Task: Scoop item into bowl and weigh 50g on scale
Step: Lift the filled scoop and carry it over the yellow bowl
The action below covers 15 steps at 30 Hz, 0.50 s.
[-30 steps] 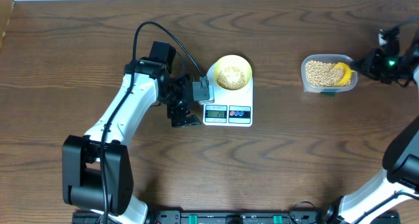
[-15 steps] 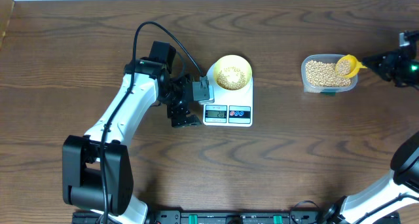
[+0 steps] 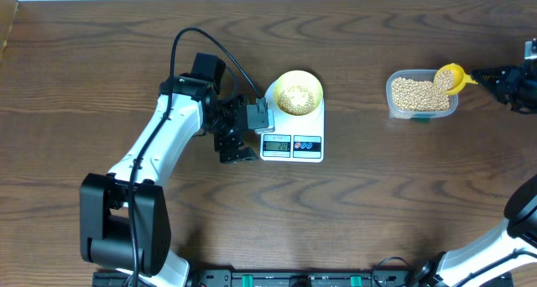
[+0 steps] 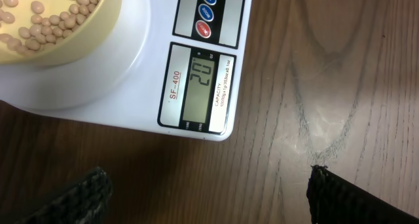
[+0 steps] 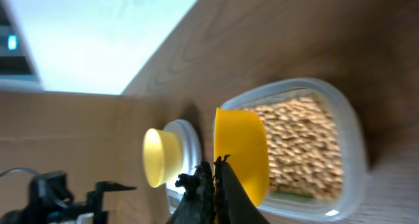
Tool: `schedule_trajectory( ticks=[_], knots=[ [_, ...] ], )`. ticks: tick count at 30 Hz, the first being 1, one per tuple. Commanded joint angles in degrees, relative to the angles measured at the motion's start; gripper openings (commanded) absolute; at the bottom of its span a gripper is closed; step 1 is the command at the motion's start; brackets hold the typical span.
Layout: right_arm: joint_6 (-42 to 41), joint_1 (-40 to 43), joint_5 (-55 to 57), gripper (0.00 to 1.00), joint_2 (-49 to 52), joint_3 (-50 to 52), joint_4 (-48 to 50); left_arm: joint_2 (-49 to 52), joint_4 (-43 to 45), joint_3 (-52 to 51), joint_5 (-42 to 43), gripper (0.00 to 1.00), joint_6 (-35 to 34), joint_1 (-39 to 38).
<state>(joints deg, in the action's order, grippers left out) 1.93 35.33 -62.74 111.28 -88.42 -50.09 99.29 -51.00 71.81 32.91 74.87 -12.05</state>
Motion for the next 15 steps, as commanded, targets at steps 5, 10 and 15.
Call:
schedule_trajectory(
  ticks=[5, 10, 15],
  knots=[
    [0.24, -1.68, -10.36, 0.01, 0.76, -0.22, 0.00, 0.37, -0.31, -0.13, 0.94, 0.97, 0.55, 0.24],
    [0.22, -5.33, -10.32, 0.01, 0.76, -0.22, 0.76, 0.37, -0.31, -0.13, 0.94, 0.98, 0.55, 0.26],
    [-3.06, -10.36, -10.29, 0.01, 0.76, -0.22, 3.89, 0.37, -0.28, -0.13, 0.94, 0.98, 0.55, 0.26]
  ],
)
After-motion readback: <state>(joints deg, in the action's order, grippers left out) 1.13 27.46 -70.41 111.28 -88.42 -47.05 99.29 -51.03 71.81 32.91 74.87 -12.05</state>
